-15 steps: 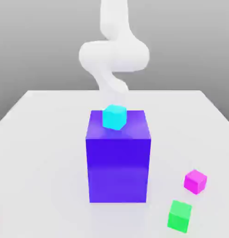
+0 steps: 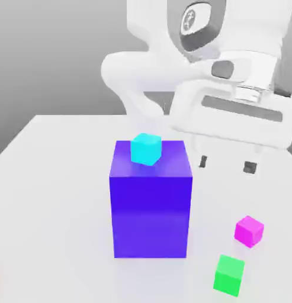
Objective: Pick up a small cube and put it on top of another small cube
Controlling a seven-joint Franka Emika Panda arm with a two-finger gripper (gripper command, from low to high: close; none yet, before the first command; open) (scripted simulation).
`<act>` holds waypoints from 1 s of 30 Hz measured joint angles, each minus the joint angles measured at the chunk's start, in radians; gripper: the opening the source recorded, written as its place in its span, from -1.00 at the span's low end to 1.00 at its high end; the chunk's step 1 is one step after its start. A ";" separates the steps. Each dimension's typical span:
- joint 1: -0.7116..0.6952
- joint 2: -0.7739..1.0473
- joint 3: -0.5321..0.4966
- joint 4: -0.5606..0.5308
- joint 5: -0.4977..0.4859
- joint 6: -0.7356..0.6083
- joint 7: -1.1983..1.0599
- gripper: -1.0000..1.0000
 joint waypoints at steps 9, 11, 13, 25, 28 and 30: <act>0.113 0.250 0.115 -0.141 0.093 0.193 -0.071 0.00; 0.118 0.288 0.137 -0.154 0.116 0.232 -0.087 0.00; 0.139 0.329 0.112 -0.148 0.075 0.262 -0.055 0.00; 0.329 0.502 -0.127 -0.099 -0.163 0.380 0.126 -1.00; 0.329 0.506 -0.129 -0.098 -0.174 0.382 0.135 -1.00; 0.285 0.472 -0.075 -0.107 -0.131 0.359 0.102 -1.00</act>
